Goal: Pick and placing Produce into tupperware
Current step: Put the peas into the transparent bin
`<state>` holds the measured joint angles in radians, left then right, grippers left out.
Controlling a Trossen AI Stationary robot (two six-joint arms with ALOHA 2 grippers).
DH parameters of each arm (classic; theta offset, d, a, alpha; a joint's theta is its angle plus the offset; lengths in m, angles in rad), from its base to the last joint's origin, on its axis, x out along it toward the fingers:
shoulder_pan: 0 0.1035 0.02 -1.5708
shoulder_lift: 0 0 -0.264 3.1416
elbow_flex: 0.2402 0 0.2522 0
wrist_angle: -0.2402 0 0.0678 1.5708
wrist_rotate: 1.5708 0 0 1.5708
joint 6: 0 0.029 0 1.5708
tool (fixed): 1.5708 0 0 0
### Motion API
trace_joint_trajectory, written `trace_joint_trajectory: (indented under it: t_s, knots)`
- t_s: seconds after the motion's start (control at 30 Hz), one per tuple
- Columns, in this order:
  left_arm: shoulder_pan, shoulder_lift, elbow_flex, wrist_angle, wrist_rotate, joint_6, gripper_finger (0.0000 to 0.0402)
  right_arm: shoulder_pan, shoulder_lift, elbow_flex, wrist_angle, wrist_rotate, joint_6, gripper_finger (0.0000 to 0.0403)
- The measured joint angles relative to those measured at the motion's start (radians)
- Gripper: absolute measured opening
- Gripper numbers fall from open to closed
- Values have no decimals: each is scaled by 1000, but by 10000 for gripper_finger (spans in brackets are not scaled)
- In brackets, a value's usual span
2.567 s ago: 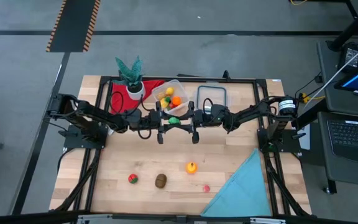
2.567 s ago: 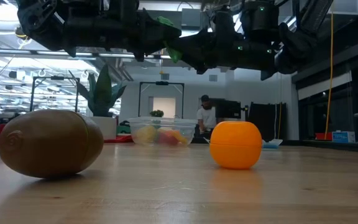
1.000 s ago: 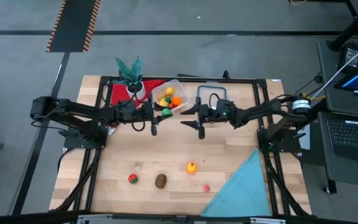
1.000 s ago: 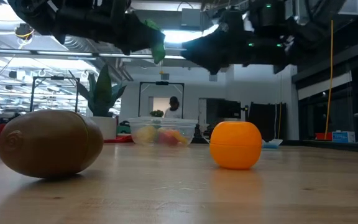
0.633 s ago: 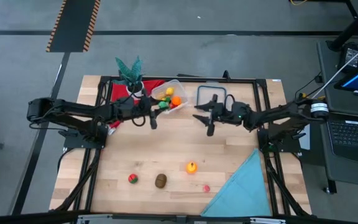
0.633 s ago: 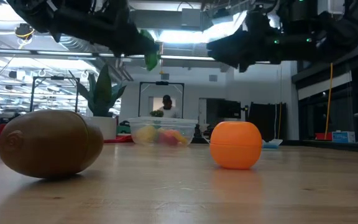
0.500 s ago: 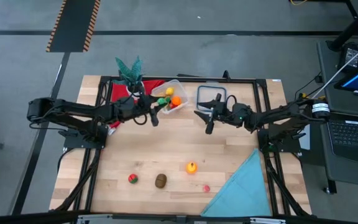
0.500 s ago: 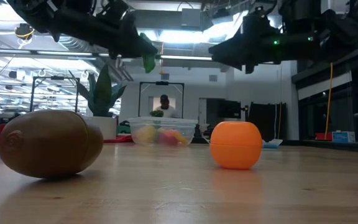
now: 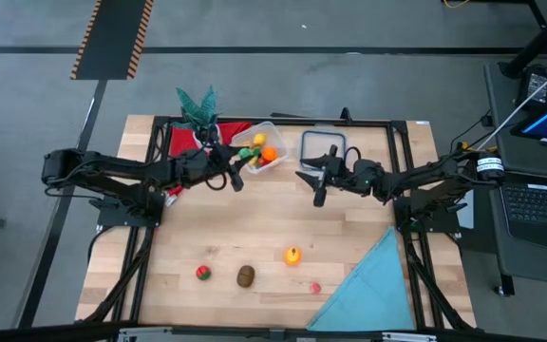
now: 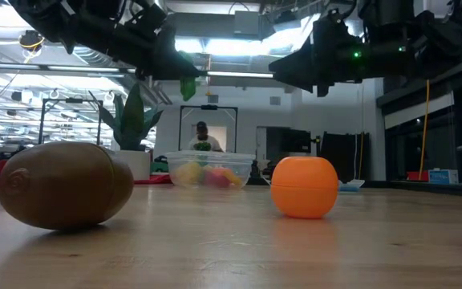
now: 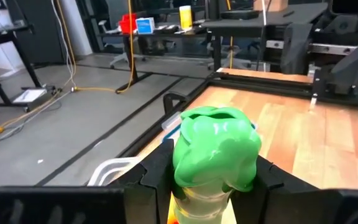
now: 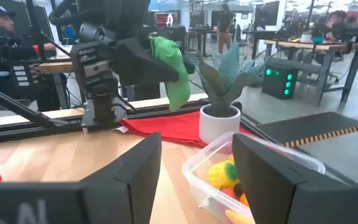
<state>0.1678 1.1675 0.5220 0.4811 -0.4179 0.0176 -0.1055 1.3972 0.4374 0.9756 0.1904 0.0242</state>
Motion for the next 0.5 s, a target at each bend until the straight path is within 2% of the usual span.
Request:
trace_joint_trajectory:
  t_s: [0.17, 0.27, 0.5]
  knots:
    - [27, 0, 0, -24, 59, -18, 113, 0, 0, 1, -30, 0, 24, 200]
    - [56, 0, 18, -103, 86, -72, 113, 0, 0, 1, -30, 0, 27, 200]
    - [133, 62, 194, -395, 210, -114, 113, 0, 0, 1, -31, -10, 50, 200]
